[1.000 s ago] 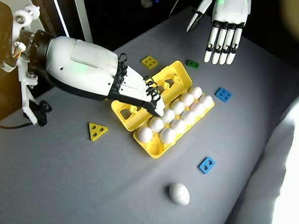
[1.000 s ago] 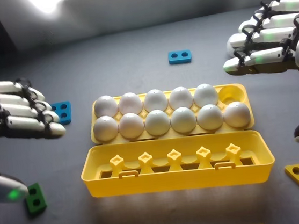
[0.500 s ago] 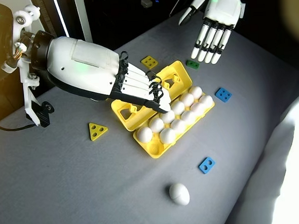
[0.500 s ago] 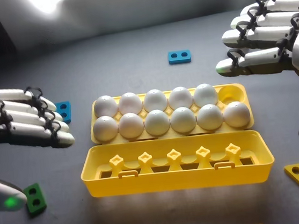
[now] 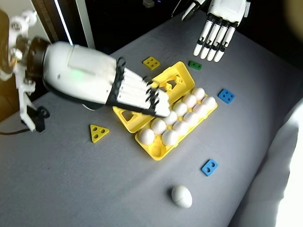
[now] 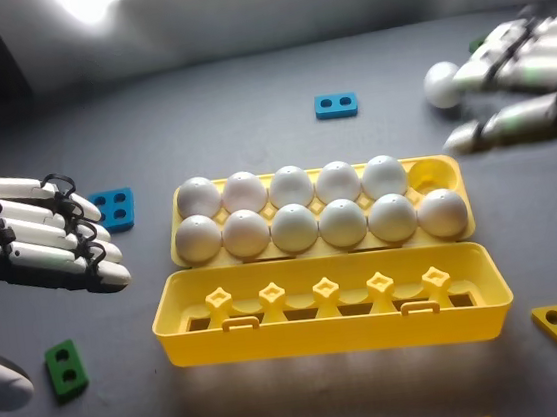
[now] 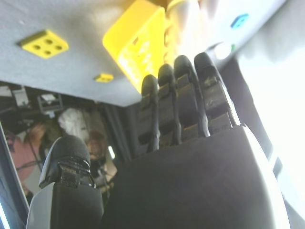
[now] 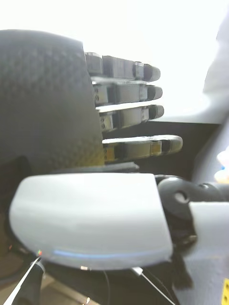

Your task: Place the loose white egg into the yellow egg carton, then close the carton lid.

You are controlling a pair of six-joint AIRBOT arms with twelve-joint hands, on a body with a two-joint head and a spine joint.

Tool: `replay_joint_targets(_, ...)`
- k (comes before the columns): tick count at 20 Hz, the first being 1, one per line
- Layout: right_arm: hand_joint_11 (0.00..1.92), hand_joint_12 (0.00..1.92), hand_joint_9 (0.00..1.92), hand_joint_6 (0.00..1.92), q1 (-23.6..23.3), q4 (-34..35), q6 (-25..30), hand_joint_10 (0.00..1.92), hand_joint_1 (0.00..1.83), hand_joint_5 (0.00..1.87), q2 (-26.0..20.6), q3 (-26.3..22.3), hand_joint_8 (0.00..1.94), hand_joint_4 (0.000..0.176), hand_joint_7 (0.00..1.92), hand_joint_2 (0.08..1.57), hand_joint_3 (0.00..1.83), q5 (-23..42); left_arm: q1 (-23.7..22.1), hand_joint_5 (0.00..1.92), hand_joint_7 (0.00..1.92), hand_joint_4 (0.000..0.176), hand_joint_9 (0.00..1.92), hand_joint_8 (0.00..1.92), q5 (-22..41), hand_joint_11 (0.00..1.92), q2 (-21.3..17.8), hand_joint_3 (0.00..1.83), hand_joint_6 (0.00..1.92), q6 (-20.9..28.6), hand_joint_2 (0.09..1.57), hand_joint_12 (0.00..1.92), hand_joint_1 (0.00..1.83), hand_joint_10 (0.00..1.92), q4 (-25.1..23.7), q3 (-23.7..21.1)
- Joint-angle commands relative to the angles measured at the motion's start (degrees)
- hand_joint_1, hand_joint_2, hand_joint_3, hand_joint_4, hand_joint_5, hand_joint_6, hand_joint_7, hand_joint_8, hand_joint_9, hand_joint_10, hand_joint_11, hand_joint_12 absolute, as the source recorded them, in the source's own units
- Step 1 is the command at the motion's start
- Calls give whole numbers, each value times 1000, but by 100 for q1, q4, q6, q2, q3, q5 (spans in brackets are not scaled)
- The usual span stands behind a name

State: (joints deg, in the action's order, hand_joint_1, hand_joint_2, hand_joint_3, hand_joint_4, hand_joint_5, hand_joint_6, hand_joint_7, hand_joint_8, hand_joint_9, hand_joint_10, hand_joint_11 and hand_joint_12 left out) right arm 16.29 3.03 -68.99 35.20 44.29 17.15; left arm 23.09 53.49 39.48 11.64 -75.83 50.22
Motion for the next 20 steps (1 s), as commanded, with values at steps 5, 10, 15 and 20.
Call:
replay_joint_targets(5,0,0,0,15,-147,-99,693,0,1046,384,92,542,0,176,0,799,7,558,-25,288,276,0,226,2,299,0,-115,1,2,49,1177,413,0,2,342,213)
replay_joint_targets(10,7,3,0,0,-716,-912,1380,0,1158,358,771,1469,0,172,0,863,25,121,-32,313,303,0,246,5,370,0,-129,2,5,74,1190,430,0,4,336,360)
replay_joint_targets(15,10,8,0,0,-1103,-1736,2048,0,1154,300,1437,2214,0,166,0,887,21,-49,34,303,293,0,238,0,464,0,-205,0,0,113,1188,408,0,0,75,255)
replay_joint_targets(20,43,42,0,13,-1227,-3047,3411,0,1150,422,1939,3031,0,146,0,872,1,21,271,299,285,0,223,1,494,0,-340,0,0,70,1182,374,0,1,47,285)
